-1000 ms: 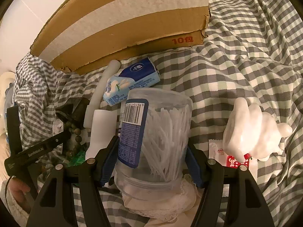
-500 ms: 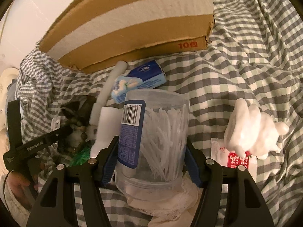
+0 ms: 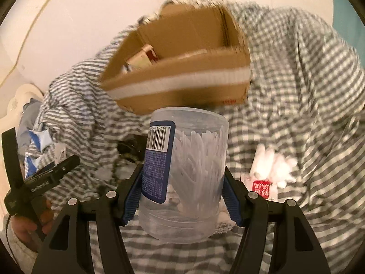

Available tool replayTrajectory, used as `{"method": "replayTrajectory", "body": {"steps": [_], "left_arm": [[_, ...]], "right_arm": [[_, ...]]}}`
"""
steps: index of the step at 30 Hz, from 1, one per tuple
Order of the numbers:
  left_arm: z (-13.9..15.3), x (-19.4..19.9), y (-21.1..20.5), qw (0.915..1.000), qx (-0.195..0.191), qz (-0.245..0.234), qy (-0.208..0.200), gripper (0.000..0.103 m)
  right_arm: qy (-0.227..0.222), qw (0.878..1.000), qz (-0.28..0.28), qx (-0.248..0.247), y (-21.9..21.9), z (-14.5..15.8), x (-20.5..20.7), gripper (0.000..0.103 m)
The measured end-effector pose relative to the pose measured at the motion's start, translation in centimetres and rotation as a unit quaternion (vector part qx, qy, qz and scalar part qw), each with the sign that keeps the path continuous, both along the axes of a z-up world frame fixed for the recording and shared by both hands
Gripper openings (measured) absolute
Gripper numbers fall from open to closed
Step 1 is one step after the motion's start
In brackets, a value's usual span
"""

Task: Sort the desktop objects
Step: 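Carry the blister pack and swab tub over the cardboard box and release them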

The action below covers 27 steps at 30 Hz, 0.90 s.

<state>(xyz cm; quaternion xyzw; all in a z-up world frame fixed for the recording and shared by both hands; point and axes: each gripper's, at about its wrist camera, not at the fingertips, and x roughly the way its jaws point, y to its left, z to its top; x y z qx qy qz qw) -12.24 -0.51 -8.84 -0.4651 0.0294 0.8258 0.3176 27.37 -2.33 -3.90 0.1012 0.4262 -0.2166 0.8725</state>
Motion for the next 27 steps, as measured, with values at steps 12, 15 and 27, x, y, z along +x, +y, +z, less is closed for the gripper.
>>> {"method": "replayTrajectory", "body": {"steps": [12,15,27], "left_arm": [[9.3,-2.1,5.7,0.9954,0.046,-0.041,0.074,0.102],[10.3,-3.6,9.1,0.9931,0.054,-0.058,0.087,0.102],[7.3,-10.1,22.0,0.9873,0.028,-0.113,0.108,0.103]], "right_arm": [[-0.061,0.997,0.024,-0.04,-1.0,8.6,3.3,0.063],[-0.066,0.997,0.026,-0.043,-3.0,9.6,6.1,0.063],[-0.061,0.998,0.02,-0.021,-11.9,9.0,19.0,0.063]]}}
